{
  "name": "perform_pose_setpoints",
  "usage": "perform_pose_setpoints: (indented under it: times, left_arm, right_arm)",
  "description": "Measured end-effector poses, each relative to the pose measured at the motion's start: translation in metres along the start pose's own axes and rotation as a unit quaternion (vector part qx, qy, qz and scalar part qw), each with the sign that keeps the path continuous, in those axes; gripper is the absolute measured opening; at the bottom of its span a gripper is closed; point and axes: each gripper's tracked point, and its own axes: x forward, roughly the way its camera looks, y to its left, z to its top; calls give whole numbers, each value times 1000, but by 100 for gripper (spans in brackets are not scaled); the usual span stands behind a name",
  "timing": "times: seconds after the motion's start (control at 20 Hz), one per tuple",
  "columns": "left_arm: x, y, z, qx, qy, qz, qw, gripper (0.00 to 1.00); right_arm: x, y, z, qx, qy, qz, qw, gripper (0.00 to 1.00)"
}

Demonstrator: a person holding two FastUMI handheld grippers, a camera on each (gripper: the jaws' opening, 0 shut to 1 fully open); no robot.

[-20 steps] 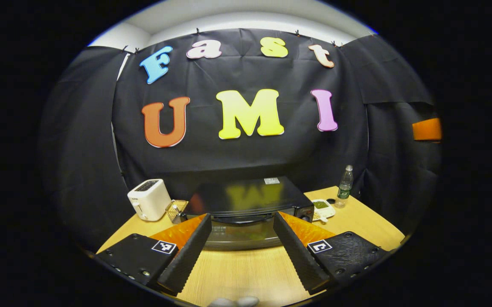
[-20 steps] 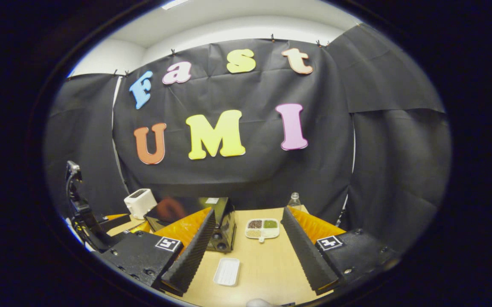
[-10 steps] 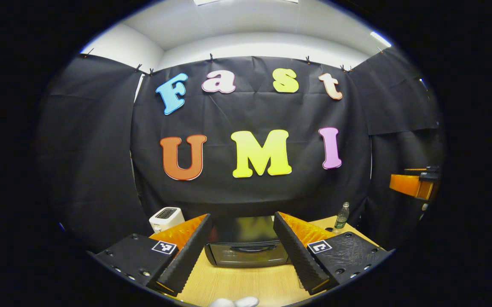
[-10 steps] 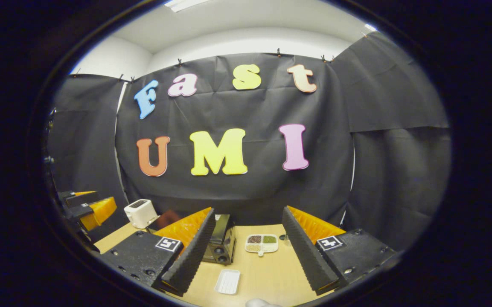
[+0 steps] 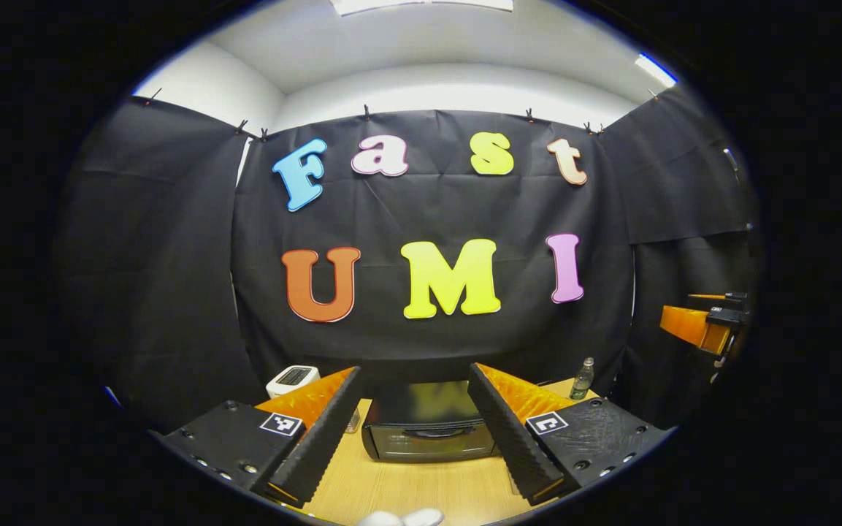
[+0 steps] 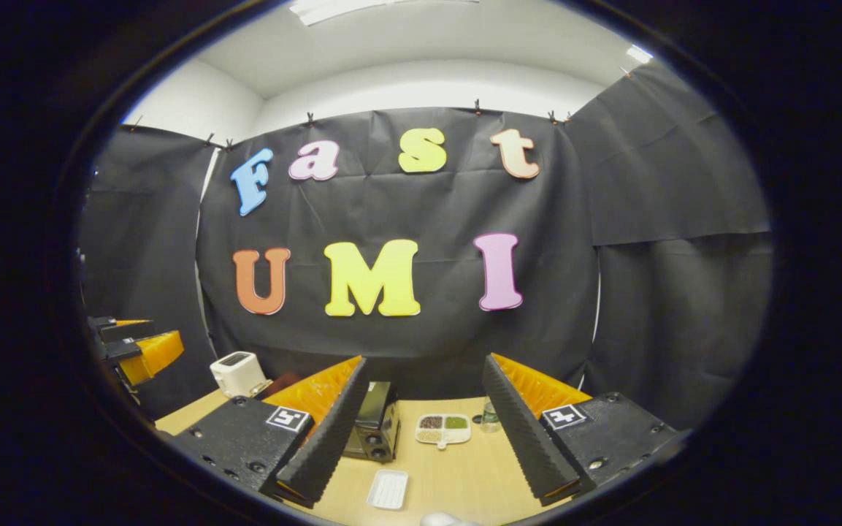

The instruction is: Open the electric oven with the left hand, put the food in, and close the electric oven.

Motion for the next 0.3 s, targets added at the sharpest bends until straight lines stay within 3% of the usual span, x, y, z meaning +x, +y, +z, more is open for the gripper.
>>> perform_pose_setpoints:
  times: [0.3]
  left_arm:
    - [-2, -1, 8, -1, -10, -5, 1000, 95]
  right_arm:
    - [-2, -1, 3, 2, -3, -6, 1000, 96]
